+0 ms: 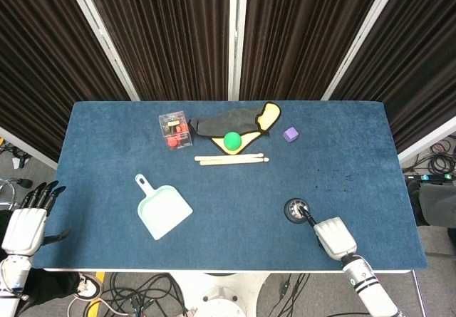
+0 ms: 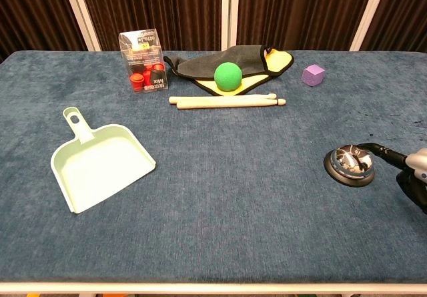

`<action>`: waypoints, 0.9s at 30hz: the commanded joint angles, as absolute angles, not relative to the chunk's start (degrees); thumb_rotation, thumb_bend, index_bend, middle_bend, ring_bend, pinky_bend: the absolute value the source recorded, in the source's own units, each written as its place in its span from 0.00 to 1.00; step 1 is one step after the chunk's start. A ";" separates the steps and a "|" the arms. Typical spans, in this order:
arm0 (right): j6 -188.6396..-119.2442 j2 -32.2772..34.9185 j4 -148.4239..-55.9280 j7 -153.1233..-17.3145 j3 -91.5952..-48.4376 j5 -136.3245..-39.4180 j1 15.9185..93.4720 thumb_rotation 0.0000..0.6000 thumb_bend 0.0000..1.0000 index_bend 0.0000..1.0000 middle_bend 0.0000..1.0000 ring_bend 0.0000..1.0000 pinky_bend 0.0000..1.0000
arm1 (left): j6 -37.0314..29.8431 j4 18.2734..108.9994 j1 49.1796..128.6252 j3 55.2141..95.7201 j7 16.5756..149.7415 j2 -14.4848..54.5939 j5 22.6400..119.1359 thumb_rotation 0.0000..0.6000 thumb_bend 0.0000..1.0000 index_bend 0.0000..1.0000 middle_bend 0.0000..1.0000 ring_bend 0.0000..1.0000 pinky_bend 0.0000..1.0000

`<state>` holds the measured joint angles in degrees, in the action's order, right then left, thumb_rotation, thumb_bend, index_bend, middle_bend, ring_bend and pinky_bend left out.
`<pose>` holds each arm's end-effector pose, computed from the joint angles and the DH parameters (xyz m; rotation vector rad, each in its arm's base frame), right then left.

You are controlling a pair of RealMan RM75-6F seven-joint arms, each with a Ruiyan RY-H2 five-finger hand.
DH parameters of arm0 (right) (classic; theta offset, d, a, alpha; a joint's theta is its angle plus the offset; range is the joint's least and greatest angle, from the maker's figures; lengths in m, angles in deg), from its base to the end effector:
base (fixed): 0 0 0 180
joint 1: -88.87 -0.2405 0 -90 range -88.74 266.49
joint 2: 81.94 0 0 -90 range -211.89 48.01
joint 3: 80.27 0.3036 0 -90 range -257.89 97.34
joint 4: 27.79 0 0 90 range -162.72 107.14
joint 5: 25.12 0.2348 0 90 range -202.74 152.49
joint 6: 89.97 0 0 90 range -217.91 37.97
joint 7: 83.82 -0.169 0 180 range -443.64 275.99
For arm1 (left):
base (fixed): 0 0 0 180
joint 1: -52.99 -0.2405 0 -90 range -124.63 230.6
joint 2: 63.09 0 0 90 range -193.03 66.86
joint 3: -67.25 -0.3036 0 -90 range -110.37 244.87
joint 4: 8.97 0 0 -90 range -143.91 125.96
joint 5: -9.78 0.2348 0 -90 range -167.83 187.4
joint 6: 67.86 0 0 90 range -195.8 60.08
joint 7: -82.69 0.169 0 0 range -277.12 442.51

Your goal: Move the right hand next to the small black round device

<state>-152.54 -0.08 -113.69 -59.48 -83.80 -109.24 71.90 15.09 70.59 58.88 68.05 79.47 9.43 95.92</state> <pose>-0.3285 -0.2359 -0.0273 1.9523 -0.8519 0.5845 -0.3988 0.2129 0.1134 -1.4317 -0.9287 -0.8576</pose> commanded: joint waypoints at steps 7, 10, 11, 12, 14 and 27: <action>-155.72 -0.86 -114.97 -60.38 -83.44 -111.25 72.17 1.00 1.00 0.00 0.91 0.90 0.83 | 15.26 70.71 58.95 68.11 79.46 9.43 96.17 1.00 0.09 0.14 0.05 0.00 0.14; -154.18 -0.50 -114.36 -59.73 -83.80 -110.04 72.04 1.00 1.00 0.00 0.91 0.90 0.83 | 15.21 70.69 58.92 68.09 79.47 9.42 96.11 1.00 0.09 0.14 0.05 0.00 0.14; -153.66 -0.34 -114.13 -59.52 -83.85 -109.54 71.99 1.00 1.00 0.00 0.91 0.90 0.83 | 15.22 70.68 58.90 68.09 79.42 9.42 96.08 1.00 0.09 0.14 0.05 0.00 0.14; -153.23 -0.18 -113.89 -59.28 -83.88 -109.01 71.98 1.00 1.00 0.00 0.91 0.90 0.83 | 15.23 70.64 58.87 68.09 79.36 9.41 96.04 1.00 0.09 0.14 0.05 0.00 0.14; -152.68 0.10 -113.64 -58.69 -83.78 -108.03 71.98 1.00 1.00 0.00 0.91 0.90 0.83 | 15.19 70.54 58.83 68.09 79.23 9.38 95.96 1.00 0.09 0.14 0.05 0.00 0.14; -164.14 -3.60 -117.72 -63.87 -81.32 -115.49 73.07 1.00 1.00 0.00 0.91 0.90 0.83 | 15.47 70.60 58.80 68.15 79.17 9.38 96.17 1.00 0.09 0.14 0.05 0.00 0.14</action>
